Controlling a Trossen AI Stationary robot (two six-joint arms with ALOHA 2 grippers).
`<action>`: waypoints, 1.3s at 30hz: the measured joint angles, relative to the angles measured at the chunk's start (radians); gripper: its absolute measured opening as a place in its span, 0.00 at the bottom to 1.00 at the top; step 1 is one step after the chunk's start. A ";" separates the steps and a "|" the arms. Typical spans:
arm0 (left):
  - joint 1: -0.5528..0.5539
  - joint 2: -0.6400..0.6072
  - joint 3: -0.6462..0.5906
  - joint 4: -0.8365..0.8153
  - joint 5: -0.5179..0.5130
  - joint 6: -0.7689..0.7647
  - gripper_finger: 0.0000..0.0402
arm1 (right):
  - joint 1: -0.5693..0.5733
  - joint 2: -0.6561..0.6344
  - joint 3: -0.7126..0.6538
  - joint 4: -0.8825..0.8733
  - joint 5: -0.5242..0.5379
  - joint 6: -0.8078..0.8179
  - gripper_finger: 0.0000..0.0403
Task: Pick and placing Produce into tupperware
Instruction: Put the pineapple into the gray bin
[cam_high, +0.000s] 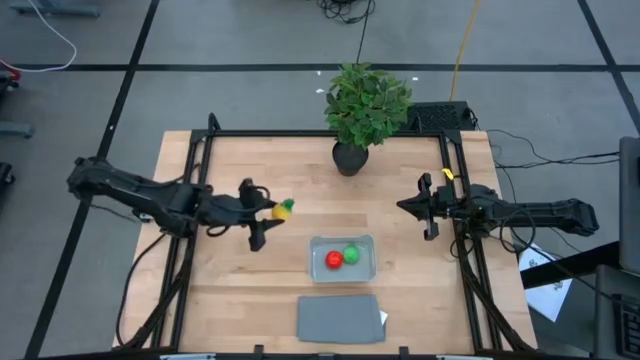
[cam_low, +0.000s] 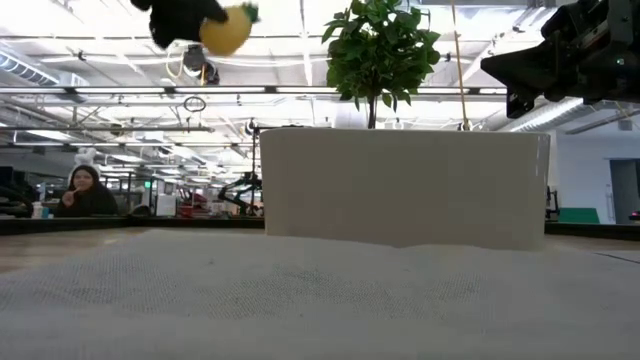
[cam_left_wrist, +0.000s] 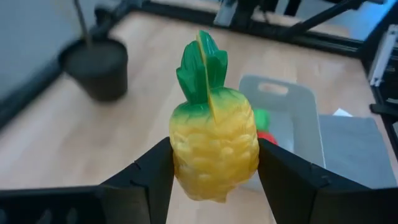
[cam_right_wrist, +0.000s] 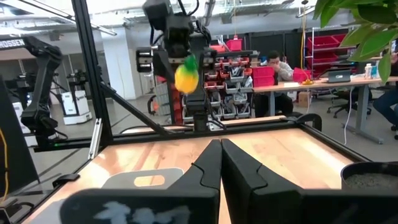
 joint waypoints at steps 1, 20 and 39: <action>-0.001 -0.011 0.000 0.012 -0.002 0.040 0.51 | 0.000 0.000 0.000 0.000 0.000 0.001 0.00; 0.024 -0.140 0.000 0.093 0.091 0.447 0.51 | 0.000 0.000 0.000 0.096 0.000 0.012 0.00; 0.091 -0.433 -0.441 0.515 0.338 0.527 0.51 | 0.000 0.000 0.000 0.165 0.000 0.008 0.00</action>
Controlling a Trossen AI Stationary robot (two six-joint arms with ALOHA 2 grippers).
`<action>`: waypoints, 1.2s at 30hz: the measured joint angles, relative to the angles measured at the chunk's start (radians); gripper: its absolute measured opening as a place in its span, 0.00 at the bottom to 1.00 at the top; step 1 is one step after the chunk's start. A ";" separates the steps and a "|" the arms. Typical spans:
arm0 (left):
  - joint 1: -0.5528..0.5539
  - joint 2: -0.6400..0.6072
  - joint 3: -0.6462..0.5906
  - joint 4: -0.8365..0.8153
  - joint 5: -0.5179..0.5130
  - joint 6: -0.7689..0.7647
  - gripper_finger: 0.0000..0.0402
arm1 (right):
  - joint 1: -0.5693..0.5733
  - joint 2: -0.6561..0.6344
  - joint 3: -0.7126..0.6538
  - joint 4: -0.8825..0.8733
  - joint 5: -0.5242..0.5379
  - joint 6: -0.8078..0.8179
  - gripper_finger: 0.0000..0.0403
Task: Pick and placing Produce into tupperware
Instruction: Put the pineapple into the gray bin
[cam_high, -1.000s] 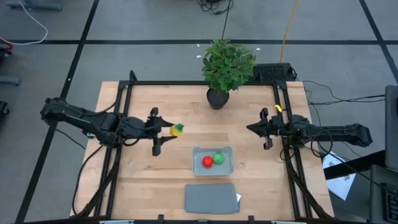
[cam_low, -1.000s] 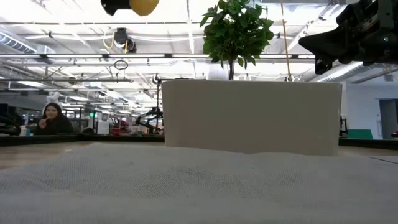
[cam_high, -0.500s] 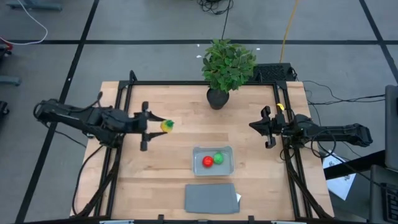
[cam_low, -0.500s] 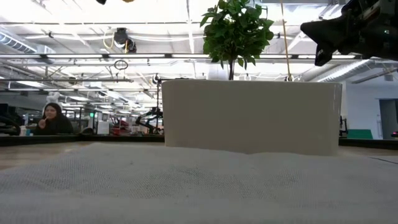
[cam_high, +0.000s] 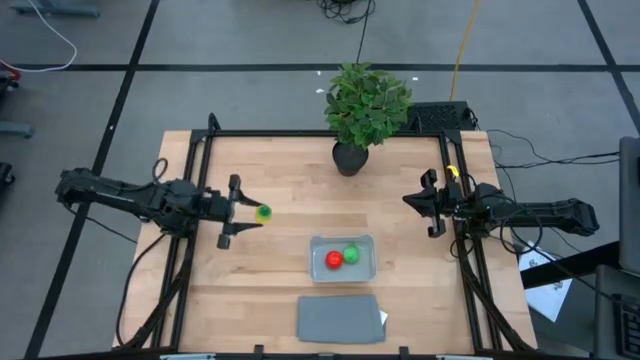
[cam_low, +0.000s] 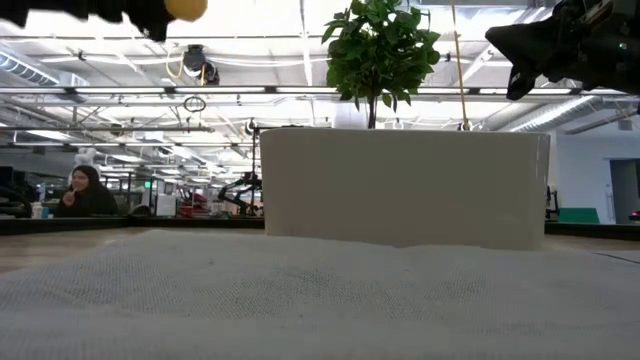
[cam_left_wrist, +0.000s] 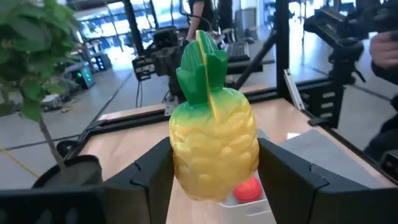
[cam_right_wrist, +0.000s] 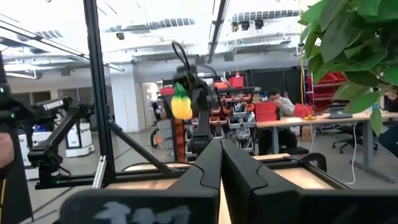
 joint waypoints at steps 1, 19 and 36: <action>0.004 0.002 -0.032 0.044 0.000 -0.008 0.51 | 0.000 0.000 0.000 0.002 0.000 0.000 0.00; 0.033 0.181 -0.193 0.476 -0.003 -0.194 0.51 | 0.000 0.000 0.000 -0.015 0.000 0.000 0.00; 0.062 0.680 0.262 0.156 -0.005 -0.125 0.51 | 0.000 0.000 0.000 -0.023 0.000 -0.003 0.00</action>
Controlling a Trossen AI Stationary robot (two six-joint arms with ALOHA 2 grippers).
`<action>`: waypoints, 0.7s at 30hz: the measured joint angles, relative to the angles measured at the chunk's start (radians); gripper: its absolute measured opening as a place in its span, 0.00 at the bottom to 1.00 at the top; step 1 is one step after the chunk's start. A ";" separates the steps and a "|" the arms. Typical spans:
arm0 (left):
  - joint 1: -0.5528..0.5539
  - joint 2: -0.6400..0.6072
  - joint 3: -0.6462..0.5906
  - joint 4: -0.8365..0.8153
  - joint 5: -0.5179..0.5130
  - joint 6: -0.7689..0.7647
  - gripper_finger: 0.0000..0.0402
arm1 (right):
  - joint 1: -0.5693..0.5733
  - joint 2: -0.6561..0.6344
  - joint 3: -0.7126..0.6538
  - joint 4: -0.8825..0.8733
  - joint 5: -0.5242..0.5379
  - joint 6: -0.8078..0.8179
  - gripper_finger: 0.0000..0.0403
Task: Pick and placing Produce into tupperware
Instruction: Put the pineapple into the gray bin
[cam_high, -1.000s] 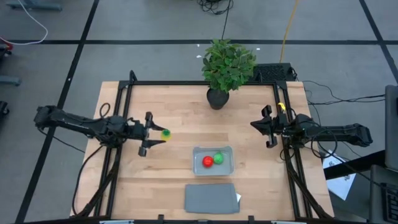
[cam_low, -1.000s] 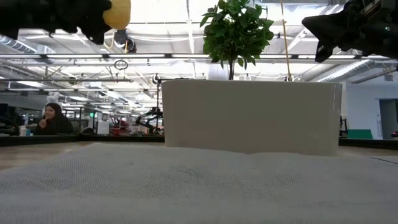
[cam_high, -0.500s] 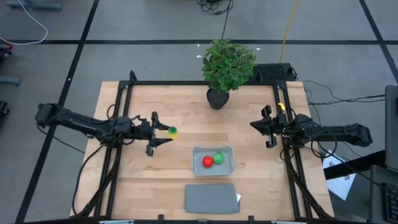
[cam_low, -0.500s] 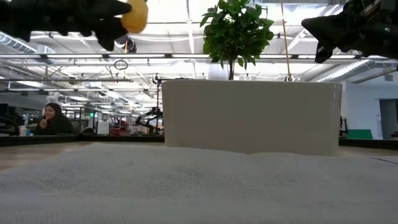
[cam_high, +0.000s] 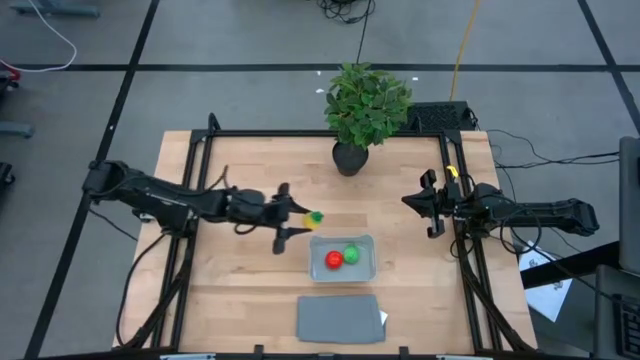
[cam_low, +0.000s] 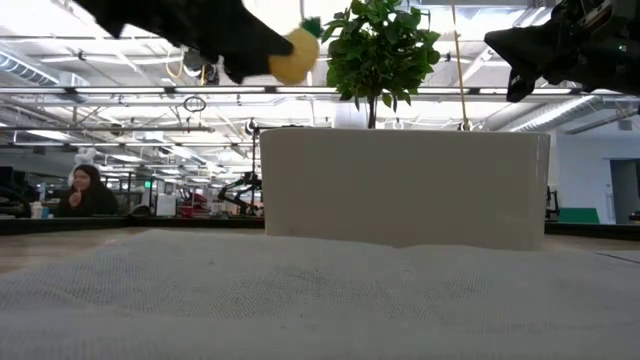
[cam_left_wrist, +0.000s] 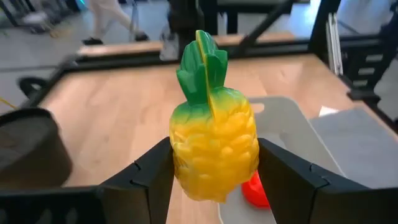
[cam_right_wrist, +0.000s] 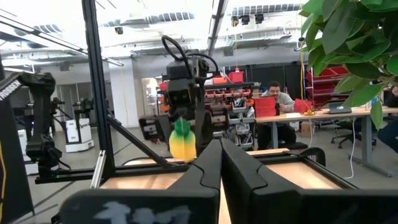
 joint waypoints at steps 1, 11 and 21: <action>0.007 0.027 0.021 -0.014 0.015 0.000 0.51 | 0.000 0.000 0.000 0.000 0.000 0.000 0.00; 0.045 0.266 0.180 -0.049 0.118 0.012 0.51 | 0.000 0.007 0.000 -0.002 0.000 0.000 0.00; 0.044 0.447 0.451 -0.355 0.205 0.044 0.51 | 0.000 0.029 0.000 0.000 0.000 0.000 0.00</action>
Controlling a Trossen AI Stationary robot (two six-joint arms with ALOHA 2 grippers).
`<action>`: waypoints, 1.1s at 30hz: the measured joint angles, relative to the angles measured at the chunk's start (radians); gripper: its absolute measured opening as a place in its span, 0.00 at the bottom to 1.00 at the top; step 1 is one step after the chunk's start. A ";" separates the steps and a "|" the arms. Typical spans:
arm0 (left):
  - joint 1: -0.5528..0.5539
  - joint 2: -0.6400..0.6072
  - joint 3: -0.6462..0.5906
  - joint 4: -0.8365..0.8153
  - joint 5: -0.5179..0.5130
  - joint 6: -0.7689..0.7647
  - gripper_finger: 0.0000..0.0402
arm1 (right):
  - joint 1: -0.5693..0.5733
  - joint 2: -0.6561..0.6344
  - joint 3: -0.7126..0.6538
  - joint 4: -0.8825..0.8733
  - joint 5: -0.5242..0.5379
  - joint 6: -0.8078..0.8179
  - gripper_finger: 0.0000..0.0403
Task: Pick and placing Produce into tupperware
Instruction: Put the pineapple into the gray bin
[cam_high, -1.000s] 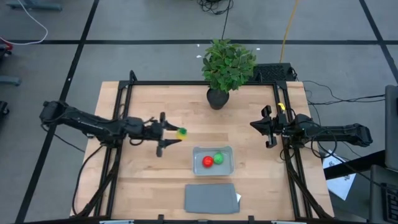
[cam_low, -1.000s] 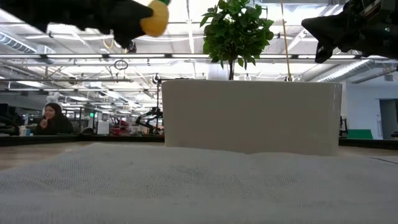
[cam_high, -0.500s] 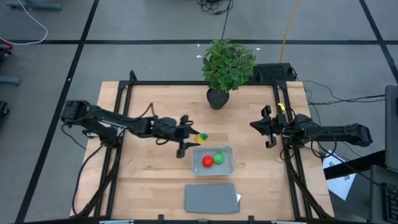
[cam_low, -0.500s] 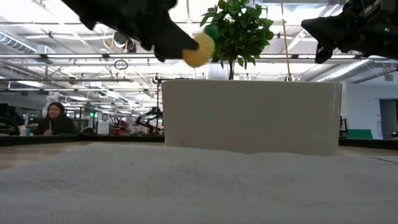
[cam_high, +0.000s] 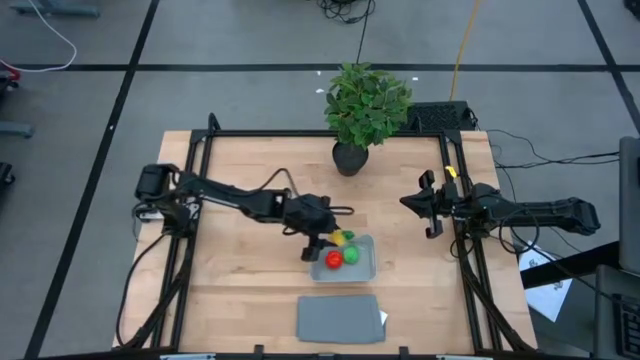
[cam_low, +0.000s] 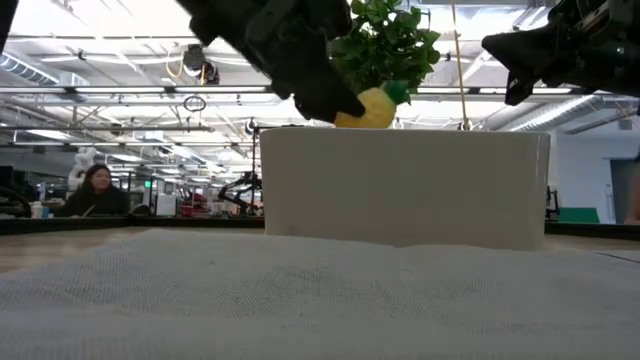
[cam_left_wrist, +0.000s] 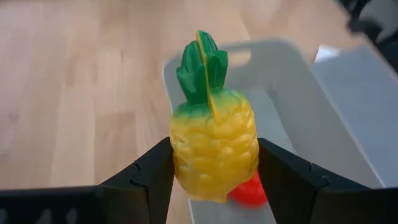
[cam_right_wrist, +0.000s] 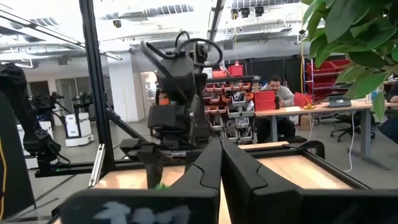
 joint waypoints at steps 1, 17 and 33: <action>-0.002 0.011 0.037 -0.071 0.000 0.000 0.51 | 0.000 0.001 0.000 0.003 0.000 0.000 0.00; -0.022 0.123 0.241 -0.446 0.086 0.060 0.51 | 0.000 0.011 0.000 0.002 0.000 -0.005 0.00; -0.041 0.155 0.238 -0.434 0.092 0.114 0.51 | 0.000 0.012 0.000 0.016 0.000 -0.004 0.00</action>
